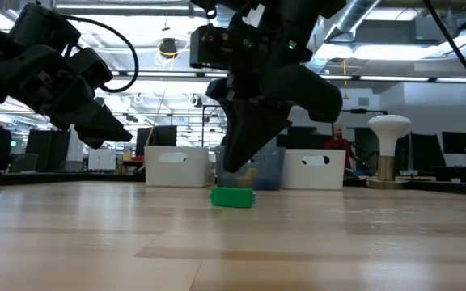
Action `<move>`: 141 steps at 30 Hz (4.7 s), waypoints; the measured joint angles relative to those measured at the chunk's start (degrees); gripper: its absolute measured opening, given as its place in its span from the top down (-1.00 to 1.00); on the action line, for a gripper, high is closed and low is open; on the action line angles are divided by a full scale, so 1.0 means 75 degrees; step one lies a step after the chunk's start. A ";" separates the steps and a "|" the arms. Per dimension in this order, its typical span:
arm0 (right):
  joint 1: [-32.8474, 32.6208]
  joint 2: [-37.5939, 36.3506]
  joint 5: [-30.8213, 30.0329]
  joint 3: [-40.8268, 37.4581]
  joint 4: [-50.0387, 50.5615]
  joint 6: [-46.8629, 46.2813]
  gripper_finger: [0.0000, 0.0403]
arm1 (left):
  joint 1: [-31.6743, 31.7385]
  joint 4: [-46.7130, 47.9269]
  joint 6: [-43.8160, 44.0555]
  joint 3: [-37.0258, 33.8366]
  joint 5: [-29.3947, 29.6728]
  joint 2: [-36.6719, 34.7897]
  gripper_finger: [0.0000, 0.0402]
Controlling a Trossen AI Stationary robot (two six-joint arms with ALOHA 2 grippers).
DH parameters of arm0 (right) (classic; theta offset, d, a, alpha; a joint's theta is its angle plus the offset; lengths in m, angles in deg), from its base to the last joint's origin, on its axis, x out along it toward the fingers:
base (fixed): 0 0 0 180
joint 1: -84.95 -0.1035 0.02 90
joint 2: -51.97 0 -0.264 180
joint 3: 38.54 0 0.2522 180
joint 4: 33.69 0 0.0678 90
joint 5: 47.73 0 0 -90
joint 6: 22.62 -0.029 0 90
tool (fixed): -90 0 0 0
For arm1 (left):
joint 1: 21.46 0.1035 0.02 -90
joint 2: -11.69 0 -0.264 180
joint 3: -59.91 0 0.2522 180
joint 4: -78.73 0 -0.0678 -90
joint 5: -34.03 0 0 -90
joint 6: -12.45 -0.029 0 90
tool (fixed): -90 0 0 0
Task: Pick and place Stapler, Stapler remover, tape
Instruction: Put the green stapler into the black bin
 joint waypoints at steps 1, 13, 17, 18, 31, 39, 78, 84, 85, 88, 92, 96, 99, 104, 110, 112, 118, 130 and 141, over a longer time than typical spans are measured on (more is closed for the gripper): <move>0.0027 0.0000 0.0036 -0.0001 -0.0021 0.0002 0.90 | 0.0000 0.0000 0.0002 0.0000 0.0000 0.0000 0.19; 0.0249 0.0040 0.0069 0.0002 -0.0150 0.0173 0.63 | 0.0000 0.0004 0.0000 0.0000 0.0343 0.0000 0.19; 0.0245 0.0218 0.0094 -0.0021 -0.0318 0.0516 0.44 | 0.0000 0.0006 0.0000 0.0000 0.0341 0.0000 0.19; 0.0245 0.0285 0.0094 0.0001 -0.0524 0.0610 0.40 | 0.0000 0.0009 0.0000 0.0000 0.0343 0.0000 0.19; 0.0347 0.0423 0.0058 -0.0004 -0.0258 0.0812 0.38 | 0.0000 0.0009 0.0000 -0.0015 0.0341 0.0009 0.19; 0.0282 0.0362 -0.0266 0.0412 0.2050 -0.0382 0.44 | 0.0000 0.0006 0.0000 -0.0015 0.0341 0.0009 0.19; -0.0828 0.0408 0.1851 0.0604 0.2117 -0.3265 0.44 | 0.0000 0.0012 0.0032 -0.0012 0.0341 0.0009 0.19; -0.0828 0.0406 0.1854 0.0406 0.2016 -0.3420 0.27 | 0.0000 0.0012 0.0032 -0.0012 0.0341 0.0009 0.19; -0.0828 0.0405 0.1857 0.0353 0.1953 -0.3432 0.22 | 0.0000 0.0012 0.0032 -0.0012 0.0341 0.0009 0.19; -0.0828 0.0408 0.1851 0.0228 0.1829 -0.3443 0.05 | 0.0000 0.0012 0.0032 -0.0012 0.0341 0.0009 0.19; -0.0828 0.0408 0.1848 0.0172 0.1667 -0.3417 -0.10 | 0.0000 0.0012 0.0032 -0.0012 0.0341 0.0009 0.19; -0.0828 0.0408 0.1848 0.0168 0.1666 -0.3417 -0.13 | 0.0000 0.0012 0.0032 -0.0012 0.0341 0.0009 0.19; -0.0828 0.0408 0.1848 0.0168 0.1690 -0.3417 -0.10 | 0.0000 0.0012 0.0032 -0.0012 0.0341 0.0009 0.19; -0.0828 0.0408 0.1848 0.0168 0.1750 -0.3551 0.05 | 0.0000 0.0012 0.0032 -0.0012 0.0341 0.0009 0.19; -0.0819 0.0408 0.1848 0.0168 0.1716 -0.3612 0.27 | 0.0000 0.0013 0.0032 -0.0012 0.0341 0.0009 0.19; -0.0819 0.0405 0.1848 0.0168 0.1594 -0.3590 0.33 | 0.0000 0.0012 0.0035 -0.0012 0.0341 0.0009 0.19; -0.0825 0.0405 0.1854 0.0174 0.1344 -0.3356 0.40 | 0.0000 0.0015 0.0035 -0.0012 0.0341 0.0009 0.19; -0.0785 0.0319 0.2332 -0.0320 0.0719 -0.3353 0.41 | 0.0000 0.0015 0.0035 -0.0012 0.0341 0.0009 0.19; -0.0689 0.0357 0.2354 -0.0354 0.0723 -0.3329 0.60 | 0.0000 0.0013 0.0035 -0.0012 0.0340 0.0009 0.19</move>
